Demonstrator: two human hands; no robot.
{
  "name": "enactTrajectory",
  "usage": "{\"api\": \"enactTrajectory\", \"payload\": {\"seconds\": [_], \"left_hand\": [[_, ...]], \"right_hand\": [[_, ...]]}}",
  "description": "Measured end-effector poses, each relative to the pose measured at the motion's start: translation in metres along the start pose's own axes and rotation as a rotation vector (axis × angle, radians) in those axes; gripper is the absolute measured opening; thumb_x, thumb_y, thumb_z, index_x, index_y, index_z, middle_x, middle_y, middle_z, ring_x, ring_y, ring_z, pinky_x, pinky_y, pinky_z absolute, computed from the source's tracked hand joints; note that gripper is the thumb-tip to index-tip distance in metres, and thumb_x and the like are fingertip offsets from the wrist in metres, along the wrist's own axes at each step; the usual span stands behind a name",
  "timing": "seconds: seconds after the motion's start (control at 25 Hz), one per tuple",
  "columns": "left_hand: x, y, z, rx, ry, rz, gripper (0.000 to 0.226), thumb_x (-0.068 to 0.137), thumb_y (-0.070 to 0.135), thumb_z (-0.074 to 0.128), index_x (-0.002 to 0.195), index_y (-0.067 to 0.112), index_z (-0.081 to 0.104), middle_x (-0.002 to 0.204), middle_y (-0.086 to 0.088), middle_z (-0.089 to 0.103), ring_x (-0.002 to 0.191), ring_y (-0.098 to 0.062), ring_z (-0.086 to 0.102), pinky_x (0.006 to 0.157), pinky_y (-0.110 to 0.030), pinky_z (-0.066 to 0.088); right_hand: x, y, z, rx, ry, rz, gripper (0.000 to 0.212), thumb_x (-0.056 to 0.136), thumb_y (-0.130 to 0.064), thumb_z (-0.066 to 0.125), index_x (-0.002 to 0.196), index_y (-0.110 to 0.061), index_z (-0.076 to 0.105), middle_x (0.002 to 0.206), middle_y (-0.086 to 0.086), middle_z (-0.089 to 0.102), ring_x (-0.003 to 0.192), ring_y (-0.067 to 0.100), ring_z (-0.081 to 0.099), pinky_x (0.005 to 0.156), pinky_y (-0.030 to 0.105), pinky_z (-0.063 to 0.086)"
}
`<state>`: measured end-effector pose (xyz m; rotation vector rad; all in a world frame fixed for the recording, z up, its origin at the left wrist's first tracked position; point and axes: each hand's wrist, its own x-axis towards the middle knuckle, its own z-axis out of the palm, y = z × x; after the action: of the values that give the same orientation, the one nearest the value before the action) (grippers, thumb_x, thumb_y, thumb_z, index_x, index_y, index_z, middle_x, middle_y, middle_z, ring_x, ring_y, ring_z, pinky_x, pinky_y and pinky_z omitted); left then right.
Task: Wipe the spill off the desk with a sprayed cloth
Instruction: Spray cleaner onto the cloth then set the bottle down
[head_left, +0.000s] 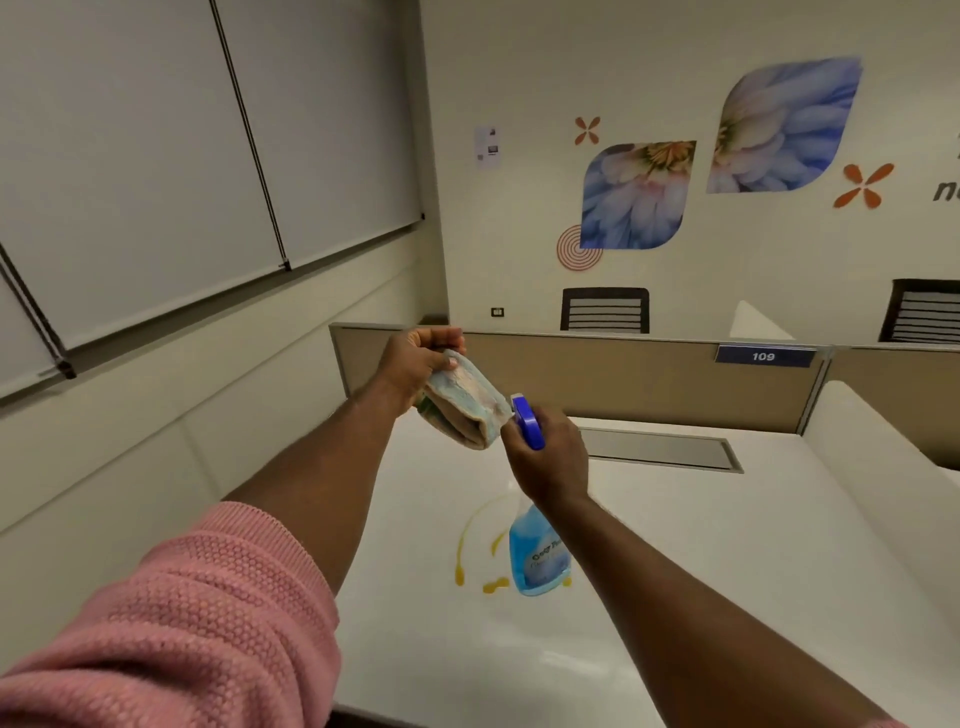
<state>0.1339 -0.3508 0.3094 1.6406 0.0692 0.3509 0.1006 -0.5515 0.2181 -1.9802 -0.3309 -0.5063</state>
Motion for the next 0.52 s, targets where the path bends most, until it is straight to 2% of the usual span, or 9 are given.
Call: {"api": "enactTrajectory", "payload": {"seconds": [0.24,0.52], "left_hand": [[0.006,-0.062,-0.069,0.026,0.074,-0.114,0.041,0.086,-0.018,0.062,0.12,0.001,0.07,0.106,-0.007,0.074,0.097,-0.019,0.072,0.071,-0.022,0.061],[0.027,-0.124,-0.138,0.069,0.088,-0.191,0.042,0.086,-0.02,0.061,0.122,0.0,0.068,0.104,-0.005,0.073,0.09,-0.011,0.073,0.074,-0.021,0.06]], "right_hand": [[-0.029,0.011,0.086,0.049,-0.116,0.074,0.023,0.093,-0.037,0.069,0.106,-0.022,0.058,0.093,-0.004,0.064,0.074,0.013,0.06,0.064,0.017,0.047],[-0.067,0.017,0.179,0.065,-0.194,0.124,0.018,0.094,-0.034,0.068,0.102,-0.027,0.054,0.092,-0.007,0.06,0.074,0.014,0.059,0.063,0.019,0.049]]}}
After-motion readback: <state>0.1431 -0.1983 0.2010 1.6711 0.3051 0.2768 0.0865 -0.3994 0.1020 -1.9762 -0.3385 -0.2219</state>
